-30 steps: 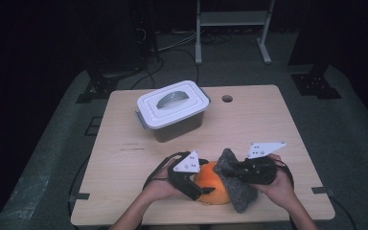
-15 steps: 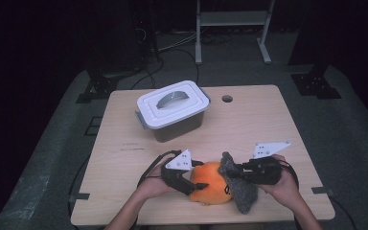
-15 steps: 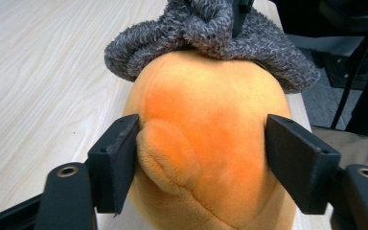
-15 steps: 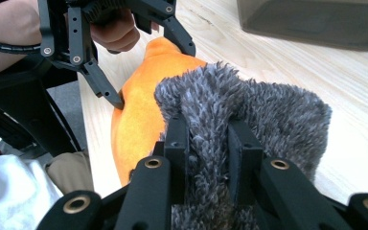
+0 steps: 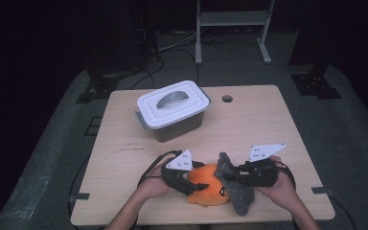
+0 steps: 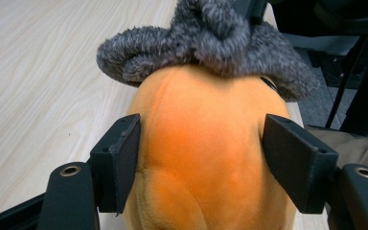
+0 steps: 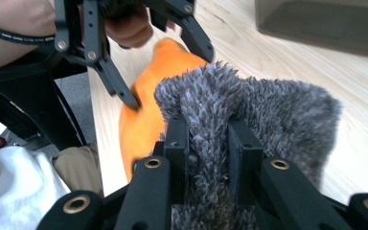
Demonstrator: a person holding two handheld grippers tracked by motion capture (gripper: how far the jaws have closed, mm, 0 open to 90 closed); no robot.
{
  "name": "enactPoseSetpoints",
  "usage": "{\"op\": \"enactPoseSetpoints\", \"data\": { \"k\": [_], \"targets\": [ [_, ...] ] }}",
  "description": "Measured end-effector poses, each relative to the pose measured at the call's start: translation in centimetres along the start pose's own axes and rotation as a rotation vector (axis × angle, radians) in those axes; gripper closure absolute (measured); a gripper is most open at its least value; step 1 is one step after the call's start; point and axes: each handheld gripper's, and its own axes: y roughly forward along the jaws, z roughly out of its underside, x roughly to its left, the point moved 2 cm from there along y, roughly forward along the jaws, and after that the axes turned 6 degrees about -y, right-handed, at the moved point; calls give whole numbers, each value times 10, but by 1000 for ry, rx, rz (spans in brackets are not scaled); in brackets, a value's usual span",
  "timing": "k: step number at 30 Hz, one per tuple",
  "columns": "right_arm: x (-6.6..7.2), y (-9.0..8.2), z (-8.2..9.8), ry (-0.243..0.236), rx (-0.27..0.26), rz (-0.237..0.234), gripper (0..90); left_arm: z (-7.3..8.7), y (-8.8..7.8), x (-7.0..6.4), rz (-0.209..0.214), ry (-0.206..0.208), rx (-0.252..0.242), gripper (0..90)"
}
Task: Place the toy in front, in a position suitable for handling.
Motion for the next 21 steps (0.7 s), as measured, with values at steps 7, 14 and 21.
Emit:
{"op": "enactPoseSetpoints", "data": {
  "k": [7,14,21],
  "targets": [
    [-13,-8,14,70,20,3,726,7,-6,5,15,-29,-4,300],
    [-1,-3,0,31,-2,-20,728,8,-9,5,29,-26,11,274],
    [0,1,4,31,13,-66,727,6,-2,10,43,-85,40,120]
  ]
}}
